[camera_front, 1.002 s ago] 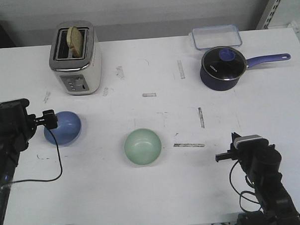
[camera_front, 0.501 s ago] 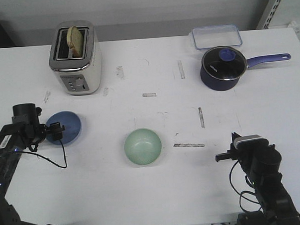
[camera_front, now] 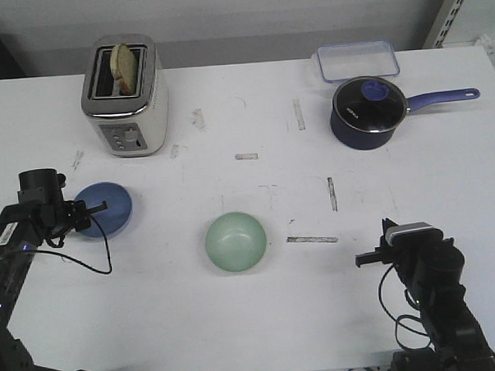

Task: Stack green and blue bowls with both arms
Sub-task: 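Reach the left gripper to the light blue bowl and grasp its rim, then lift the blue bowl with the left gripper over the green bowl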

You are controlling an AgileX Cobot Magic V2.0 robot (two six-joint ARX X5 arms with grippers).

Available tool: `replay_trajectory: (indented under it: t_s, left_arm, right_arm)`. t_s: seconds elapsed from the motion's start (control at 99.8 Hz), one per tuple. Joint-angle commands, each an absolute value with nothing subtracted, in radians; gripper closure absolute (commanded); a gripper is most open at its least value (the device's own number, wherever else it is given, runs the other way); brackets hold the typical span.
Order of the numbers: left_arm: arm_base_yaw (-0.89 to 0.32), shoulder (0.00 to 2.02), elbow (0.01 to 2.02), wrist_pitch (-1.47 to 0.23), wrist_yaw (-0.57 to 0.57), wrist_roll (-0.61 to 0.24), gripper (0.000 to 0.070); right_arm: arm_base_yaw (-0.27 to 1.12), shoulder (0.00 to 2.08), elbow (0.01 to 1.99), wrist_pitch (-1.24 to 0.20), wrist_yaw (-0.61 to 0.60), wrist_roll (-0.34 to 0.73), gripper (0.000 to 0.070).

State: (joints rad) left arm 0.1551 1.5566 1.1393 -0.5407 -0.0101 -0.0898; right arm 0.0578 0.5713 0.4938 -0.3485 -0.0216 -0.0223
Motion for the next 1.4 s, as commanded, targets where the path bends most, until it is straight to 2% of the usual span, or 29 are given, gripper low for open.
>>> replay_trajectory:
  t_s: [0.0, 0.19, 0.361, 0.591, 0.741, 0.932, 1.122, 1.392]
  left_arm:
    - [0.154, 1.573, 1.188, -0.555, 0.025, -0.099, 0.0700]
    - [0.116, 1.535, 1.284, -0.609, 0.082, -0.165, 0.0700]
    - [0.020, 1.452, 1.303, -0.596, 0.168, -0.204, 0.0700]
    - [-0.213, 1.376, 1.303, -0.597, 0.181, -0.212, 0.0700]
    - [-0.397, 1.383, 1.303, -0.599, 0.181, -0.227, 0.0700]
    - [-0.566, 1.430, 1.303, -0.579, 0.181, -0.221, 0.0700]
    - [-0.639, 1.507, 1.303, -0.574, 0.179, -0.218, 0.0700]
    - [-0.645, 1.553, 1.303, -0.574, 0.105, -0.218, 0.0700]
  right_arm:
    - [0.058, 0.578, 0.491, -0.337, -0.018, -0.031, 0.0699]
    - [0.058, 0.578, 0.491, -0.337, -0.019, -0.031, 0.0699]
    - [0.058, 0.578, 0.491, -0.337, -0.018, -0.031, 0.0699]
    - [0.058, 0.578, 0.491, -0.337, -0.019, -0.031, 0.0699]
    - [0.058, 0.578, 0.491, -0.337, -0.019, -0.031, 0.0699]
    - [0.058, 0.578, 0.489, -0.337, -0.019, -0.030, 0.0699]
    - [0.058, 0.578, 0.488, -0.337, -0.019, -0.030, 0.0699]
    - [0.058, 0.578, 0.488, -0.337, -0.019, -0.030, 0.0699]
